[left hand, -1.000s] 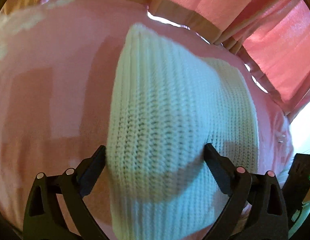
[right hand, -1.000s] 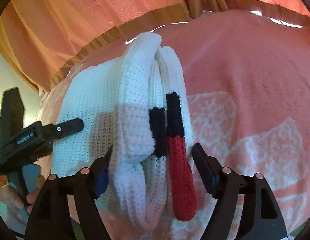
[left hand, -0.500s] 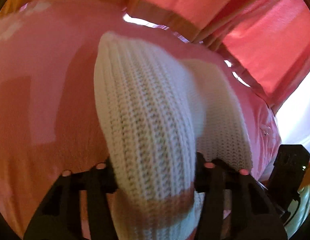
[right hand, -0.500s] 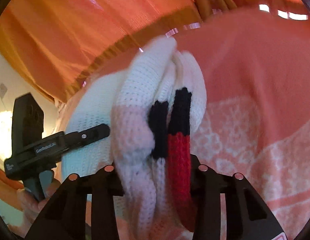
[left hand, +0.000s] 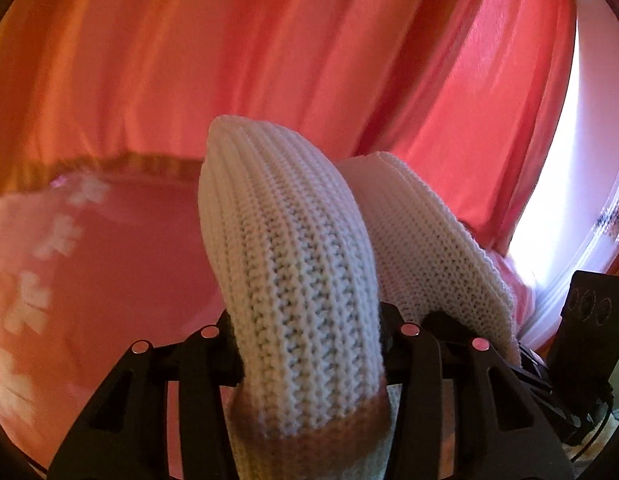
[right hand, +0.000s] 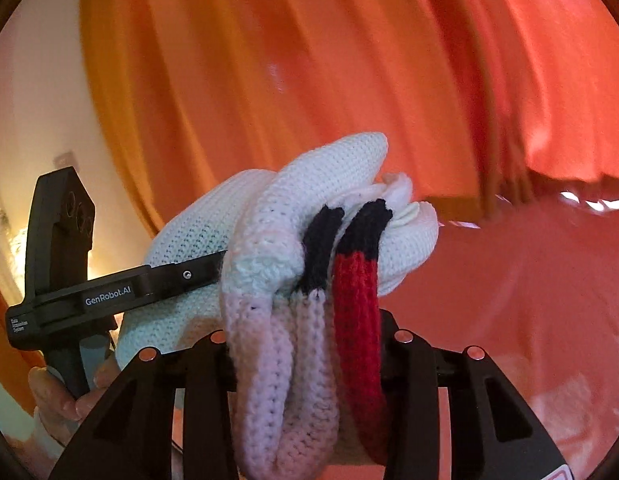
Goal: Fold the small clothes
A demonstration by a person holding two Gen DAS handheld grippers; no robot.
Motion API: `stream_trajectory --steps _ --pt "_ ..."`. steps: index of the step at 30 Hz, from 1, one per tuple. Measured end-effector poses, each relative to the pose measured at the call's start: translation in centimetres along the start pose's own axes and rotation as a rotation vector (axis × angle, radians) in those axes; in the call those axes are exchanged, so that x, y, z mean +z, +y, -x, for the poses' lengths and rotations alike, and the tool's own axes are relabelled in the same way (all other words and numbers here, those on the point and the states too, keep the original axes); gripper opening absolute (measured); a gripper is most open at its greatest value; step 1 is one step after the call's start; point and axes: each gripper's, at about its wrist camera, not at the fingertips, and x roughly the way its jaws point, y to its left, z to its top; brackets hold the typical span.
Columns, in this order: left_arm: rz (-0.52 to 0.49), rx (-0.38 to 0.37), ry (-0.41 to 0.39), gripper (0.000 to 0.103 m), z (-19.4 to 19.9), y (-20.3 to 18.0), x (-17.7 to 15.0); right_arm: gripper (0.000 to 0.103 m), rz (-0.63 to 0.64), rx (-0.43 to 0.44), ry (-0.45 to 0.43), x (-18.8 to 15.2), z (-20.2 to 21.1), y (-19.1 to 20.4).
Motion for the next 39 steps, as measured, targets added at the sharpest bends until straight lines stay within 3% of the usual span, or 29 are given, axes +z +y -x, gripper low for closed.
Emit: stream_trajectory --steps 3,4,7,9,11,12,14,16,20,24,27,30,34,39 --pt "0.013 0.040 -0.019 0.049 0.9 3.9 0.3 0.044 0.016 0.040 0.014 -0.3 -3.6 1.6" --pt "0.008 0.052 -0.011 0.051 0.5 5.2 0.2 0.050 0.012 0.045 0.034 -0.9 -5.4 1.7" --pt "0.012 0.157 0.059 0.067 -3.0 10.2 -1.6 0.060 0.025 0.015 0.149 -4.1 -11.5 0.6" --pt "0.027 0.308 0.192 0.064 -6.1 13.9 -4.1 0.050 0.061 -0.118 0.275 -7.2 -15.3 -0.9" --pt "0.030 0.413 0.248 0.063 -6.5 15.7 -6.0 0.038 0.058 -0.131 0.313 -8.3 -15.6 -1.2" --pt "0.023 0.419 0.242 0.063 -5.9 15.7 -6.2 0.035 0.039 -0.101 0.302 -8.4 -14.8 -0.9" --pt "-0.007 0.428 0.189 0.064 -4.5 14.9 -6.5 0.007 0.055 -0.067 0.289 -8.2 -13.6 0.6" --pt "-0.051 0.485 0.157 0.065 -3.6 13.6 -6.9 0.003 0.094 -0.023 0.293 -7.7 -13.2 2.7" --pt "-0.007 0.490 0.179 0.066 -4.1 12.7 -7.4 0.003 0.164 -0.044 0.334 -8.3 -15.1 4.8" --pt "0.021 0.507 0.213 0.066 -4.8 13.7 -8.6 0.000 0.150 -0.157 0.435 -11.8 -17.4 1.7" --pt "0.011 0.520 0.225 0.066 -5.3 13.3 -9.1 0.000 0.099 -0.131 0.406 -11.1 -15.9 1.4" --pt "0.020 0.523 0.231 0.066 -5.5 13.2 -9.4 0.000 0.150 -0.126 0.366 -10.4 -14.8 3.0" --pt "0.027 0.526 0.226 0.066 -5.5 12.5 -9.8 0.000 0.200 -0.190 0.440 -12.4 -16.6 2.4" --pt "-0.003 0.550 0.211 0.066 -5.4 10.8 -10.8 0.002 0.147 -0.161 0.346 -10.9 -14.0 3.0"
